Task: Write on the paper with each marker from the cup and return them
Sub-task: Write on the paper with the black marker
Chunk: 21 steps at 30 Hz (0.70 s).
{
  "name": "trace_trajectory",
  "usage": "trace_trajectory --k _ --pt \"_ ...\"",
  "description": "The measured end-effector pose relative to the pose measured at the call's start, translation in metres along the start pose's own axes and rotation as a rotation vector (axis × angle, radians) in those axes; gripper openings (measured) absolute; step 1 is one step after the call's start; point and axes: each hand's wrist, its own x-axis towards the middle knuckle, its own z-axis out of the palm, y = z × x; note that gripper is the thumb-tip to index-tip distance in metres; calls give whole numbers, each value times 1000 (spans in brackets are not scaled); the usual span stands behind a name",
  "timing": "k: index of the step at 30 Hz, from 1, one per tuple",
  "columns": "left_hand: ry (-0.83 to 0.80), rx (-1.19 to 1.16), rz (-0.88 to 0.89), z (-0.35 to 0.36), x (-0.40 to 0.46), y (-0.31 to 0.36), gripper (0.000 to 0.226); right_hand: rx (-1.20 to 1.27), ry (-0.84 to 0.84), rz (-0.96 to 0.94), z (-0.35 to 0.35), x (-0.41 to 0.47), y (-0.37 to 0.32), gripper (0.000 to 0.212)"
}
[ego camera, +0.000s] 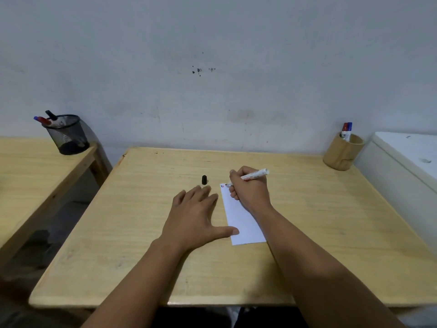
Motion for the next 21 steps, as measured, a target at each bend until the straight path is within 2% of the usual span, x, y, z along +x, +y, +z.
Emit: trace_trajectory --k 7,21 --pt "-180 72 9 -1 0 0 132 5 -20 1 3 6 5 35" --pt "-170 55 5 -1 -2 1 131 -80 -15 -34 5 8 10 29"
